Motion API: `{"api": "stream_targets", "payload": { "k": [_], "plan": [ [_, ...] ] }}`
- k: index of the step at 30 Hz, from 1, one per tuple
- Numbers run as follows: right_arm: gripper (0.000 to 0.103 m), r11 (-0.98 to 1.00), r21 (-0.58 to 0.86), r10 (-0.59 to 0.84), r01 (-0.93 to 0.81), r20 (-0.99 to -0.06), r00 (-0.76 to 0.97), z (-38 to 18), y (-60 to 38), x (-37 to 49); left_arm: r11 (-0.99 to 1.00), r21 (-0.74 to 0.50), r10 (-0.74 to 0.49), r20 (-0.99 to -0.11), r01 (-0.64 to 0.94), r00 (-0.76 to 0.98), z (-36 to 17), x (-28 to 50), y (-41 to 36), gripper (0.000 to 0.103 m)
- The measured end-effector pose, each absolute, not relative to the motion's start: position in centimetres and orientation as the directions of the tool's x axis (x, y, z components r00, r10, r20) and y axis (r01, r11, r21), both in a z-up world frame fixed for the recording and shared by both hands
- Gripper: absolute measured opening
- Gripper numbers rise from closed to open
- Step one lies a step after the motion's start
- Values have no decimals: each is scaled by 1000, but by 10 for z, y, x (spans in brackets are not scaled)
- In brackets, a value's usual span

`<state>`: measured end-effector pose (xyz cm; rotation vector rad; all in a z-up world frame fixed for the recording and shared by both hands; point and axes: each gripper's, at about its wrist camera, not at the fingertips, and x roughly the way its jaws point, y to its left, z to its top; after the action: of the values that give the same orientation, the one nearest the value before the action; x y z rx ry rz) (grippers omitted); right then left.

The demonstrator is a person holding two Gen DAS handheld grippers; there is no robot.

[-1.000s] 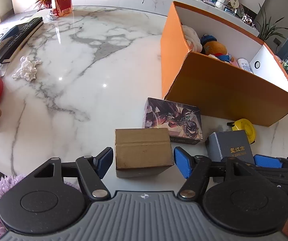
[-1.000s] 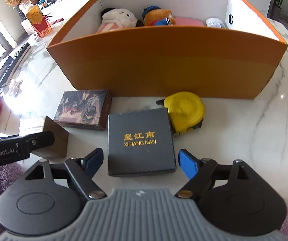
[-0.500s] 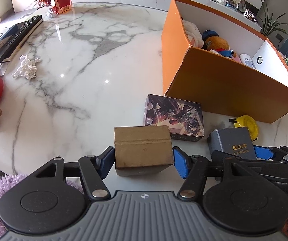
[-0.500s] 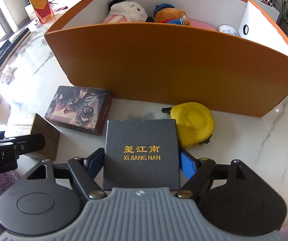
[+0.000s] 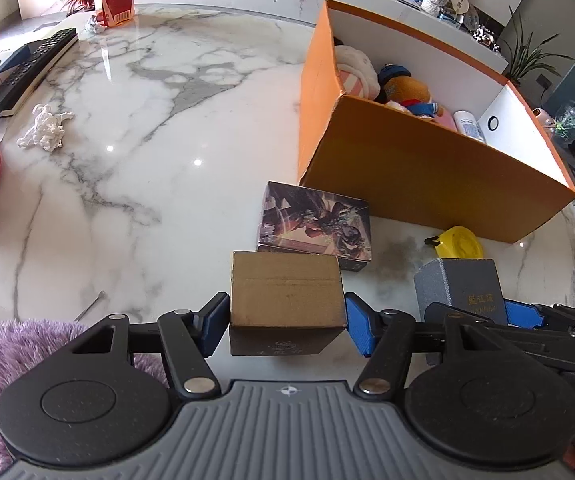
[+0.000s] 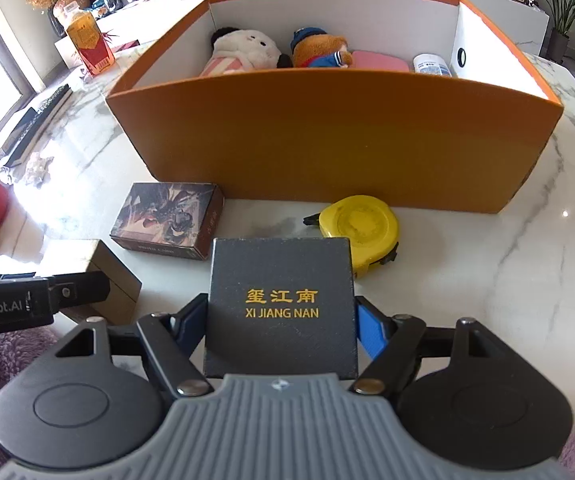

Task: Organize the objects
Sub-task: 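Grasp the small cardboard box with the left gripper while the right grasps the black XI JIANG NAN box, then lift both boxes and carry them over the orange box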

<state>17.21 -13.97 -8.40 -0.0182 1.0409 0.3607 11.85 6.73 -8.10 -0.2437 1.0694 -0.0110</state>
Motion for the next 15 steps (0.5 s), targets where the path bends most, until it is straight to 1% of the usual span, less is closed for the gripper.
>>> {"api": "stream_targets", "payload": {
  "k": [9,15],
  "plan": [
    [76,929,235,353,-285,-791,499,-41,-172,163,955,-293,-232,-823,-37,519,-45,116,50,71],
    [76,921,275,385,-277,-750,537,-7,-197,173,953,-299,-273,-788,44,552,-14,130,33,71]
  ]
}}
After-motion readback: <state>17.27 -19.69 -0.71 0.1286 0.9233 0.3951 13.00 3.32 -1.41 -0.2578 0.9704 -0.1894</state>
